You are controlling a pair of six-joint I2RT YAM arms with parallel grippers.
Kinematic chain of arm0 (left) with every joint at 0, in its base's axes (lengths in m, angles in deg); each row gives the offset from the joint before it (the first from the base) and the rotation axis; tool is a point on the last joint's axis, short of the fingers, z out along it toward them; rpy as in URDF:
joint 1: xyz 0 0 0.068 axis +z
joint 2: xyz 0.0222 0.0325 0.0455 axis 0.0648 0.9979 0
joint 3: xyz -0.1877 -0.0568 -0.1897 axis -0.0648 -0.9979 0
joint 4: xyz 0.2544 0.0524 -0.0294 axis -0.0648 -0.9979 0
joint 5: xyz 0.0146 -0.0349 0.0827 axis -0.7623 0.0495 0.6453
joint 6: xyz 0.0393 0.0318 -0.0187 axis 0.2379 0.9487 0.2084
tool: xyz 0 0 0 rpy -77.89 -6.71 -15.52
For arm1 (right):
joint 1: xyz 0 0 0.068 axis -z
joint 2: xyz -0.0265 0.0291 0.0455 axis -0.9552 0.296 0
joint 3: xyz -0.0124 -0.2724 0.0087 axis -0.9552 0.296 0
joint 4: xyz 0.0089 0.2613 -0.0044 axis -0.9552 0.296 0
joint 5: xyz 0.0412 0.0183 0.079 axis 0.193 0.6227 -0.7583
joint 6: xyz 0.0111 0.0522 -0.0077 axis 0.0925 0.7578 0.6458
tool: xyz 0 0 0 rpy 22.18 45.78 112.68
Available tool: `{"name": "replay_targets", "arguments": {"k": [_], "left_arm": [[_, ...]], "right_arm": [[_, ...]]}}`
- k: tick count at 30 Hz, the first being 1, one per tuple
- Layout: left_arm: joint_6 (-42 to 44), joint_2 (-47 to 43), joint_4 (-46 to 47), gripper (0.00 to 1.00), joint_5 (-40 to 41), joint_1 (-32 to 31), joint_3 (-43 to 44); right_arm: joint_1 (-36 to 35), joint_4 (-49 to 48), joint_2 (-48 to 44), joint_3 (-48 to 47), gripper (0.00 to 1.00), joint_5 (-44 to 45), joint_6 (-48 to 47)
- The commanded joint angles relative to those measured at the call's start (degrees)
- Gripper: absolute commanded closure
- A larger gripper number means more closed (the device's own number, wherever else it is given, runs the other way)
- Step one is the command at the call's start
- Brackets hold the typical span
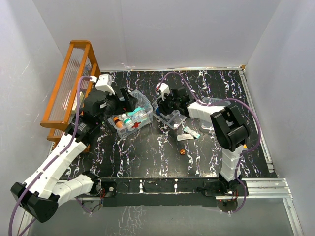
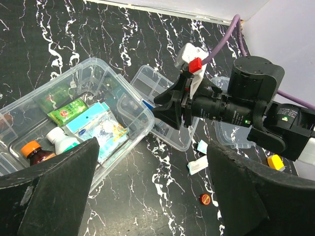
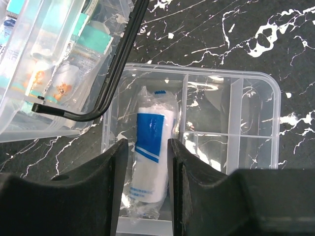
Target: Organize the medicine kit
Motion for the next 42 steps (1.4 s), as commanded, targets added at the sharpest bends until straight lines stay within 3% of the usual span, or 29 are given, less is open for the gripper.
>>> {"name": "replay_targets", "arguments": {"k": [1,12,21,26,33,38,42], "left_arm": [[1.0,0.0,0.7,0.1,-0.4,-0.2,0.0],[3.2,-1.3,-1.1,0.09,0.3,-0.2,0.9],[2.6,-2.1,-0.2,0.09,-0.7,-0.2,-0.6],[3.5,-2.1,1.8,0.08,-4.7,-0.2,-1.6],[4.1,-4.0,4.0,0.08,-6.4,-0.2,-4.4],[4.4,-4.6,4.0,0.08,-7.3,-0.2,-5.0],[4.3,-4.9,4.8,0.08,-8.9,-0.2,-5.8]], "right_arm": [[0.0,1.2,0.7,-4.3,0.63,-0.5,2.4],[2.0,-5.5,-5.9,1.1,0.47,1.0,12.8],[2.2,-10.5,-18.3,15.7,0.44,6.4,27.3],[2.2,3.0,-26.0,18.4,0.45,22.7,37.9],[2.3,27.6,-37.7,20.8,0.44,33.1,50.9],[2.3,34.0,-43.8,26.2,0.41,38.6,55.2],[2.3,33.5,-43.2,28.3,0.39,35.5,48.1]]}}
